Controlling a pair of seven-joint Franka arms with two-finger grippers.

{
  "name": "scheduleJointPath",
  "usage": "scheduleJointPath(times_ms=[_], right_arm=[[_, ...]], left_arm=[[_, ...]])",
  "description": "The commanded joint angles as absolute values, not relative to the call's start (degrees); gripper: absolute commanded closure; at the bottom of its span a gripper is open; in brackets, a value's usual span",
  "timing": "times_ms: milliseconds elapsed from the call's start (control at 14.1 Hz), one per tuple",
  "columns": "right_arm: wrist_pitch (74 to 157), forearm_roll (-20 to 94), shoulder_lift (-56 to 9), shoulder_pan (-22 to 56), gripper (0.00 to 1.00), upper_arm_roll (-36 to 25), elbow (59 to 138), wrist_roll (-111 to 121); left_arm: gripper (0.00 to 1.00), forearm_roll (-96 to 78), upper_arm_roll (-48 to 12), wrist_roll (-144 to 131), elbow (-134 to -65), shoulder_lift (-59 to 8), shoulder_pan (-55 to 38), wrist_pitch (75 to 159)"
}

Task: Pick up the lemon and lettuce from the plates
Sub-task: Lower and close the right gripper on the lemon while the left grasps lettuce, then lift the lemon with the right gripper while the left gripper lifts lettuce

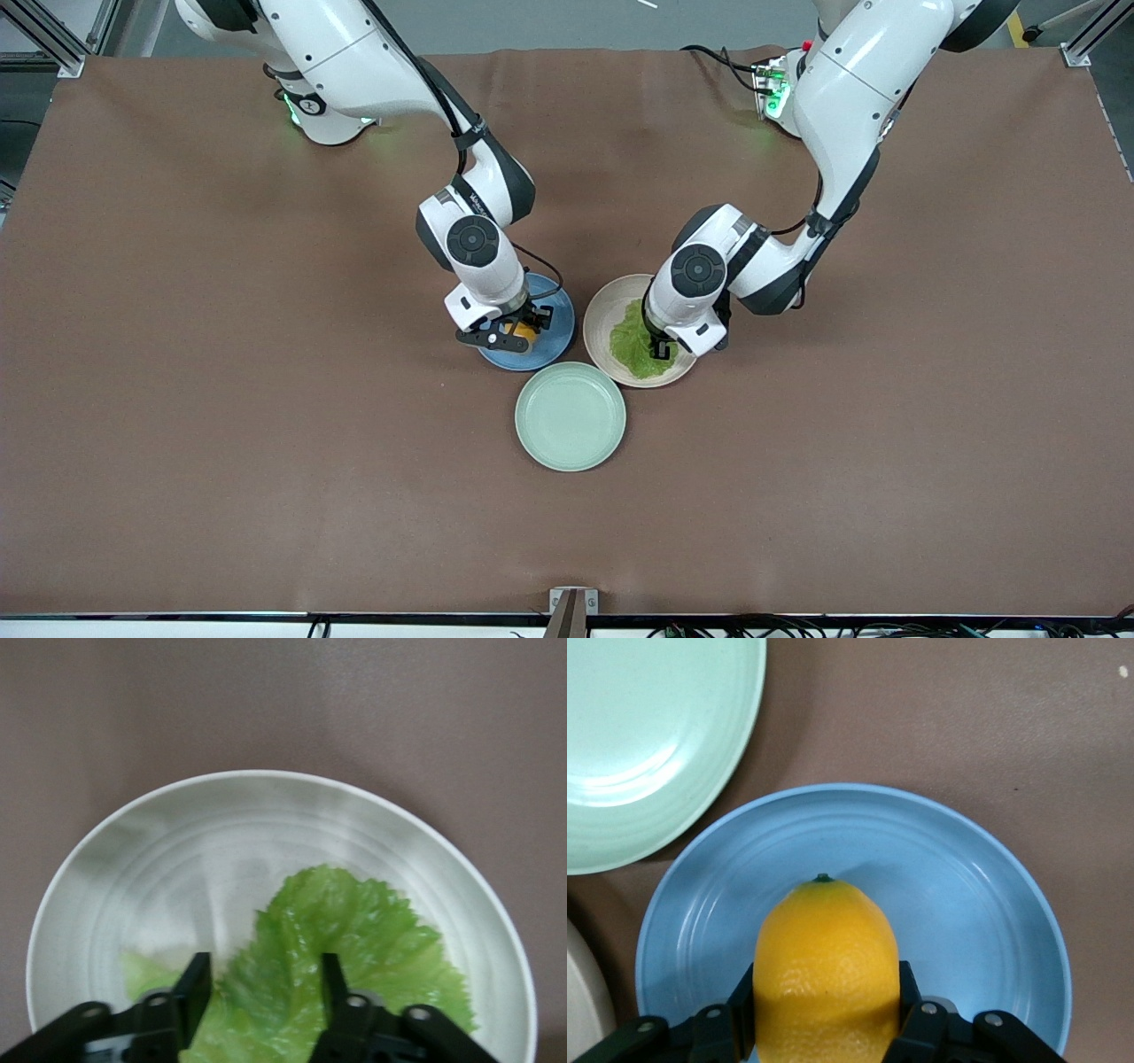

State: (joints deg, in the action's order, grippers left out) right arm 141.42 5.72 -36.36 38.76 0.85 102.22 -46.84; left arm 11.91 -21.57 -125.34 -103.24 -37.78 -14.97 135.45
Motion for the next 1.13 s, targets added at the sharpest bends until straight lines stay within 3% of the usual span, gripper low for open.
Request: scheduleJointPath(times_ms=[0,284,567,1064], right_arm=[[140.5,6.2,-35.6,39.7,0.79,0.2,101.6,-47.4],[124.8,5.2,-24.0,36.3,0.79,-1.0,101.3,-45.8],[110.0,4.7,-14.5,25.5,0.79,-1.5,102.0,-31.0],[111.4,4.7,-14.0,2.6,0.79,-1.5,106.6,-0.1]], left_arm=[[1.0,14.3,-21.7,-126.3,-102.3,-37.7,-15.0,135.5],[1.0,16.3,-21.8,-125.9,-102.4,-34.4,-14.1,134.0],[1.0,16.3,-21.7,-118.7,-102.4,-28.1,-12.9,129.2],[1.0,15.5,-22.0,-97.1,-103.4,-20.1,-2.1,124.2]])
